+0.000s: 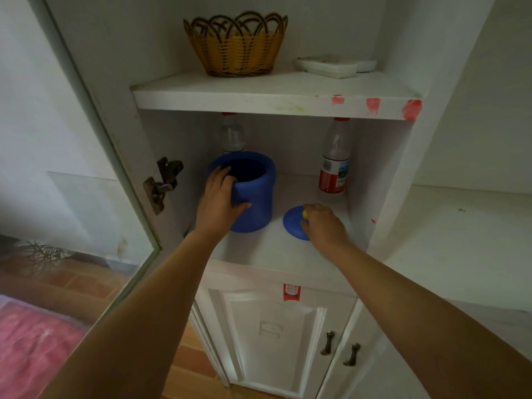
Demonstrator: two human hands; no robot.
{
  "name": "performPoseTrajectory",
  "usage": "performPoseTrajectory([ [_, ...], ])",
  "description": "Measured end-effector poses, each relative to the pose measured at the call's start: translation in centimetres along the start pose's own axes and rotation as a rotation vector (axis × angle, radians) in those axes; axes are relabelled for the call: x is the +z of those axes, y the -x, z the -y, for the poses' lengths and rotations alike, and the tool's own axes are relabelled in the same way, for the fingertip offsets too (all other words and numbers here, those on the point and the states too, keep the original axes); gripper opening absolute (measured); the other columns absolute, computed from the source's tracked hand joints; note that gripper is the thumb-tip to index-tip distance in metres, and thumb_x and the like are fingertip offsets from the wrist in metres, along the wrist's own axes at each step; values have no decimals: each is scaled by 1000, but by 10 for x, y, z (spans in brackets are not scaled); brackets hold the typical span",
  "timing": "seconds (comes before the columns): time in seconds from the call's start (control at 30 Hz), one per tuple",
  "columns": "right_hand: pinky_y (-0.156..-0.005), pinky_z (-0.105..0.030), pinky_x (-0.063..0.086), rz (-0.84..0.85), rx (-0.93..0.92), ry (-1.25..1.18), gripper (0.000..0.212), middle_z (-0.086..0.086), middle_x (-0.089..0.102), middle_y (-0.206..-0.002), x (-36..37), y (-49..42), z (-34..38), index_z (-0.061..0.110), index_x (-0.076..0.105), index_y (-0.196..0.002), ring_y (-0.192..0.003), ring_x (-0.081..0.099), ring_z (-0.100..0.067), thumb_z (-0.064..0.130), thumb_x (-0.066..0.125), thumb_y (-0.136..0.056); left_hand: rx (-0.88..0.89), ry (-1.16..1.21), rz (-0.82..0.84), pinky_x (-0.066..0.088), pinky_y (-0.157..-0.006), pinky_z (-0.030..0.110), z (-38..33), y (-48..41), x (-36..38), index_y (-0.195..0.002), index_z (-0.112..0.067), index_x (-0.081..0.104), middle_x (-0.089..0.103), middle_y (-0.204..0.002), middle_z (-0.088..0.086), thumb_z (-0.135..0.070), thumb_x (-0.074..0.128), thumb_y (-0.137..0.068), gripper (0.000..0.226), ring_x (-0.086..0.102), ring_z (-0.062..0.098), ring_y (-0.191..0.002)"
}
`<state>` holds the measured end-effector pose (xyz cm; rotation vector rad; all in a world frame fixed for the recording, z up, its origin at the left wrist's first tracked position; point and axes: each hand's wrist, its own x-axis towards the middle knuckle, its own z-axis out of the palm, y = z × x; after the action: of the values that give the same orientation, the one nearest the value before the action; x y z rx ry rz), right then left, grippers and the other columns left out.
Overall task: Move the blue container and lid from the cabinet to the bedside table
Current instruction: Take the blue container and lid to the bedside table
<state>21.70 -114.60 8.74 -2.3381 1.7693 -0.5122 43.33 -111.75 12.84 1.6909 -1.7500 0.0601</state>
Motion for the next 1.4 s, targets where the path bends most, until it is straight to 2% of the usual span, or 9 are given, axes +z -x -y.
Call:
performPoseTrajectory([
  [0.17,-86,-38,46,-68,8,26,31,-22,59,-118,6,-7,-2,2,52,-119,-108,53,-36,3,42,-91,13,48,-7,32,-103,40,-4,1,0,-111,2,50,50,-125,20,-15,74,-73,48,30,34,-131],
  [0.33,-79,-36,46,-119,-10,-11,27,-23,62,-111,7,-10,-5,0,57,-111,-102,55,-35,-1,40,-89,-11,38,7,36,-95,38,-7,2,-2,-103,0,53,53,-116,18,-15,74,-74,39,35,33,-122],
  [0.67,-73,-36,45,-182,-66,-76,21,-24,64,-101,-4,1,-4,-3,60,-100,-95,57,-36,2,41,-89,-43,-1,33,43,-85,47,-15,6,-8,-103,-4,54,55,-110,18,-16,72,-74,36,39,34,-116],
  [0.87,-77,-36,45,-205,-110,-72,25,-22,64,-107,-15,14,1,1,59,-108,-99,55,-34,7,42,-91,-59,-5,35,44,-83,48,-22,14,-13,-103,-4,54,54,-110,18,-17,70,-77,33,39,34,-114],
  [1.4,-82,-39,44,-226,-123,-59,27,-20,63,-113,-36,49,24,3,58,-113,-104,54,-35,9,42,-92,-55,-79,22,44,-82,49,-32,45,-35,-101,-7,58,57,-108,15,-20,70,-77,30,42,33,-113],
])
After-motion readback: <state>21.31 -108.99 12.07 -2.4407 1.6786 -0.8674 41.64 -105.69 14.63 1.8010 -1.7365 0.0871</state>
